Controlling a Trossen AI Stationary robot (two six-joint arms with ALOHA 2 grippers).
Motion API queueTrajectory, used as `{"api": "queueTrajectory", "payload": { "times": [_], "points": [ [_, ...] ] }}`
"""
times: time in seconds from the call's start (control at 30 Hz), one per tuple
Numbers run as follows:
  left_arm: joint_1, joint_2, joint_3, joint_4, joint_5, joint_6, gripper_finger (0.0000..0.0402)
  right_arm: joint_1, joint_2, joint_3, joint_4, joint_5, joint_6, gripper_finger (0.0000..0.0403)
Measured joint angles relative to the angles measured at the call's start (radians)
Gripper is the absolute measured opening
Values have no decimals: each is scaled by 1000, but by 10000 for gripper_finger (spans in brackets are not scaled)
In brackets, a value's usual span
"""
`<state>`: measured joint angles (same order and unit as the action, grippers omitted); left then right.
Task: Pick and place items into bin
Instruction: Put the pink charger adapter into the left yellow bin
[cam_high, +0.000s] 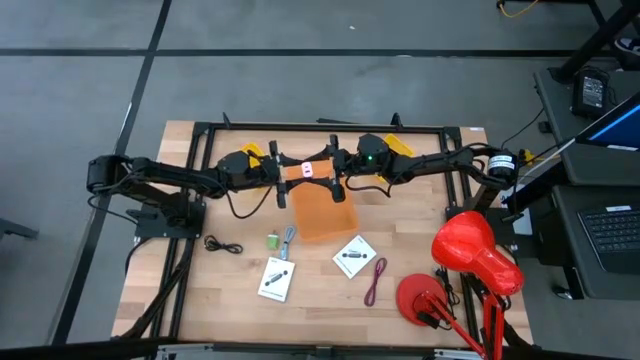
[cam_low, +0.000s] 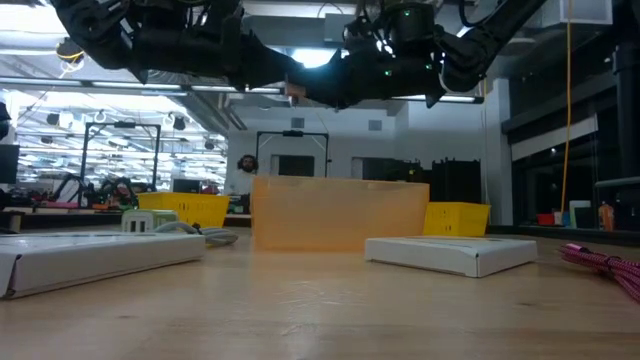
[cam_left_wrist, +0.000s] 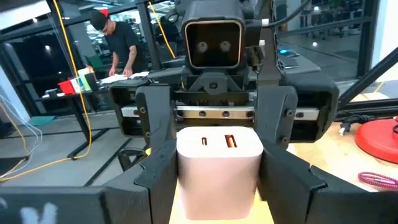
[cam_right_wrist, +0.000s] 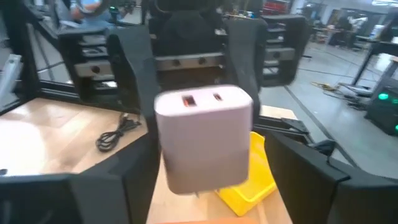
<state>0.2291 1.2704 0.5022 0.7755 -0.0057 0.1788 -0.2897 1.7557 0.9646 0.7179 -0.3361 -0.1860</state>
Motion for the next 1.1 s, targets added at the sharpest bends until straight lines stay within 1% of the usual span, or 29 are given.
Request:
{"api": "queueTrajectory", "payload": {
  "times": [0.17,0.3,0.43,0.53,0.6,0.7,0.83,0.87,0.93,1.0,1.03,1.1],
  "points": [
    [0,-38,0,-55,0,12,187,0,-1,0,-3,9,-30,293],
    [4,-88,0,-104,-12,28,187,0,-1,0,-7,10,-44,295],
    [22,-154,0,-201,-48,30,187,0,-1,0,-10,21,-45,295],
    [25,-196,-14,-259,-79,30,187,0,-7,1,-63,40,-33,284],
    [25,-224,-38,-257,-84,35,187,0,-7,1,-85,40,-34,265],
    [24,-270,-76,-260,-101,44,187,-1,-7,1,-83,40,-52,219],
    [25,-352,-127,-262,-112,62,187,-2,-35,1,-128,40,-59,138],
    [25,-375,-137,-268,-114,64,187,-4,-52,1,-161,40,-60,116],
    [24,-415,-143,-324,-133,63,187,-10,-89,1,-222,40,-62,73],
    [25,-447,-145,-392,-179,40,187,-15,-129,1,-287,40,-60,30],
    [25,-455,-145,-415,-199,31,187,-17,-151,1,-320,40,-62,16],
    [25,-465,-145,-458,-224,20,187,-17,-183,1,-355,40,-74,9]
  ]
}}
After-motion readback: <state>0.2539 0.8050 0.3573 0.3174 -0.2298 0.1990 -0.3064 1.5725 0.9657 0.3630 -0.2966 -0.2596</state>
